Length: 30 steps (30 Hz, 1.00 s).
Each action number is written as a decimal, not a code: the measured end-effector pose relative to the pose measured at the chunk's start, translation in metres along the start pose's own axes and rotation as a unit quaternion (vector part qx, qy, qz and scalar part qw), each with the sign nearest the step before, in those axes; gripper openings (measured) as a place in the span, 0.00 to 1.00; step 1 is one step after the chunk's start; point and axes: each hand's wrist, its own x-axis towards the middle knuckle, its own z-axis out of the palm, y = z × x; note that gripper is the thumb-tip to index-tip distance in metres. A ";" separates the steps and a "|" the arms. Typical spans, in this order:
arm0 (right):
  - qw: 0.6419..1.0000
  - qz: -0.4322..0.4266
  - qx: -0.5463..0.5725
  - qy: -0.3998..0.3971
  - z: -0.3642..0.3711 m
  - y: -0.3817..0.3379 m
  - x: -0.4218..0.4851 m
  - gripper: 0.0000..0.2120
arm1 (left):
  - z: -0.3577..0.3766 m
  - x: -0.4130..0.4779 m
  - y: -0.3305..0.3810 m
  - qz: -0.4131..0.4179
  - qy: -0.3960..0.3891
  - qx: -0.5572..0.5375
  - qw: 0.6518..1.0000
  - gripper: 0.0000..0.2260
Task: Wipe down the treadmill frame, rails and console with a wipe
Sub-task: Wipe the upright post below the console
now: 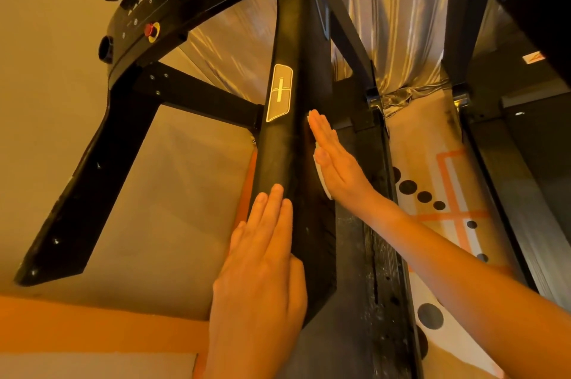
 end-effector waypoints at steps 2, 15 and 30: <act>1.000 -0.016 0.000 0.002 0.003 -0.011 0.007 0.25 | 0.001 0.001 0.000 -0.004 0.000 -0.005 1.000 0.25; 0.998 -0.052 -0.024 -0.010 0.004 -0.038 0.026 0.23 | -0.002 -0.004 -0.002 0.040 -0.054 0.090 0.994 0.28; 0.996 -0.043 -0.063 -0.051 -0.005 -0.015 -0.007 0.26 | -0.003 -0.012 -0.009 0.054 -0.076 0.037 0.995 0.29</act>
